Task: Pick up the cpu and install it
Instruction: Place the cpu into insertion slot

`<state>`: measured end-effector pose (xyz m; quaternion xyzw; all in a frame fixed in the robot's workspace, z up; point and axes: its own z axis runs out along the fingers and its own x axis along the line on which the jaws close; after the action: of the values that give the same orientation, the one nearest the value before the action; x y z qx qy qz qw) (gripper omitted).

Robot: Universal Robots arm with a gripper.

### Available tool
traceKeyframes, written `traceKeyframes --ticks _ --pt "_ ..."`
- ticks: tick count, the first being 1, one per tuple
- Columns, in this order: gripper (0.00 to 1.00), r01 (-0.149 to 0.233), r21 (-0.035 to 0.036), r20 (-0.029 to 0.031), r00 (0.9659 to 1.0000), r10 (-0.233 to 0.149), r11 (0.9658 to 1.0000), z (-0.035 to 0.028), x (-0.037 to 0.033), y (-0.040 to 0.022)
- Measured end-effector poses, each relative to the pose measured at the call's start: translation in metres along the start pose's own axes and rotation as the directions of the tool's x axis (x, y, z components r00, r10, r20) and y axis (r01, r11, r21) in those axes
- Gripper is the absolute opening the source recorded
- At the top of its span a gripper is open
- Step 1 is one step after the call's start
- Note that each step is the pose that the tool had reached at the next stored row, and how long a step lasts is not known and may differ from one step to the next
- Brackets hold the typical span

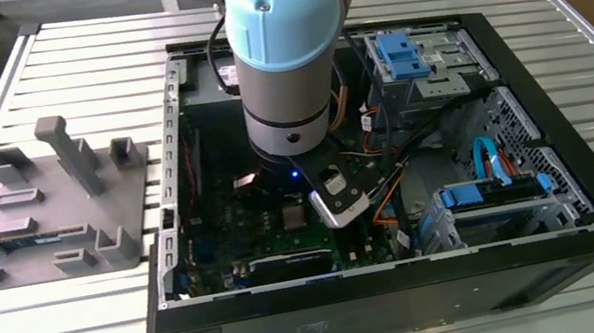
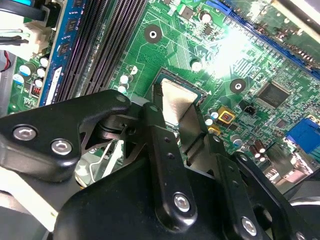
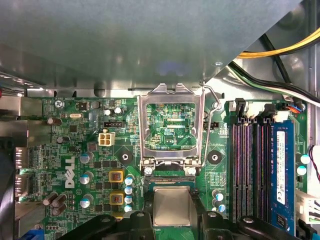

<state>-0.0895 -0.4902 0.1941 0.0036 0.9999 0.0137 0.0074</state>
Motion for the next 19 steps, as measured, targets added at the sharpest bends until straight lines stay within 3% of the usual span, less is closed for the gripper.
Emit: traceKeyframes --ticks 19 --pt "0.4 0.001 -0.0013 0.0001 1.0 -0.001 1.0 0.0011 0.0001 -0.0017"
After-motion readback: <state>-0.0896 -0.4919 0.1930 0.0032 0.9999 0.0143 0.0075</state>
